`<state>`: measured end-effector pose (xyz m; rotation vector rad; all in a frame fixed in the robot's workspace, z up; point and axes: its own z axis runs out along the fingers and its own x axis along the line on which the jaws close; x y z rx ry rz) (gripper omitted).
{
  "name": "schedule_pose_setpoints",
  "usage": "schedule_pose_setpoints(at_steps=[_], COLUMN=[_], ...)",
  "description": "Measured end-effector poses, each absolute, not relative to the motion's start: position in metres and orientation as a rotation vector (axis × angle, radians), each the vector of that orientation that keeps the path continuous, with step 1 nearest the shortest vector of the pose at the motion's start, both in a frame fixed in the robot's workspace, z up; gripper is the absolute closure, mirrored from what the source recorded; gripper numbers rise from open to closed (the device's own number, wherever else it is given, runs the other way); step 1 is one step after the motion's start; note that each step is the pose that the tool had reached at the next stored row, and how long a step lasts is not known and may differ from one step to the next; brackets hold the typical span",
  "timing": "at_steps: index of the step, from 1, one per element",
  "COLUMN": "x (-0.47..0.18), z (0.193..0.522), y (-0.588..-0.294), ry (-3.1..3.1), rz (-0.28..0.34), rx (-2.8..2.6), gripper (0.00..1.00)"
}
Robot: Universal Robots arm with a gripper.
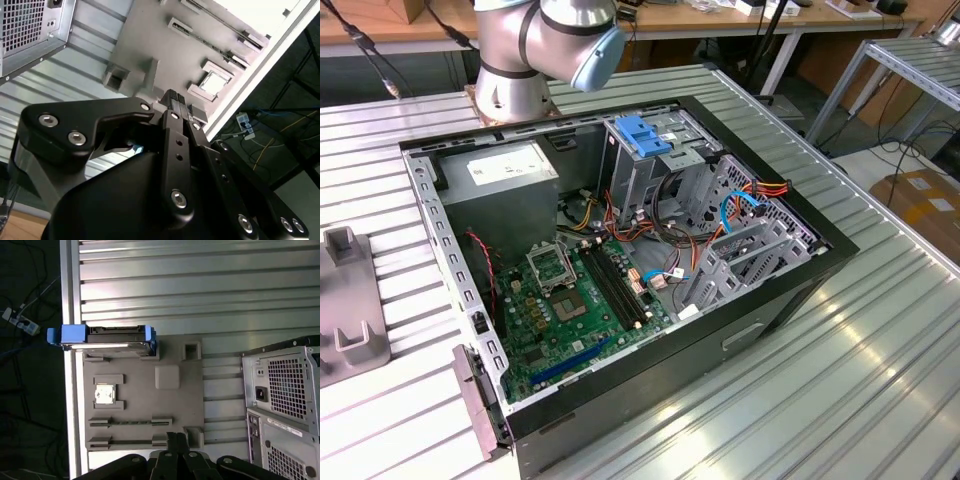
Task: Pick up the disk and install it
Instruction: 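Reach for the disk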
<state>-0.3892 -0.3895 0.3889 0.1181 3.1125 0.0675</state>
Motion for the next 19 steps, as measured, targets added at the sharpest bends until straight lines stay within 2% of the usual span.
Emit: schedule_pose_setpoints(at_steps=[3,19], x=[-0.425,-0.445], z=[0.378,0.374], y=[-0.369,-0.355], ry=[3.113,3.112], rz=[0.068,0.068], rx=[0.118,0.118], gripper=[0.90,0.90])
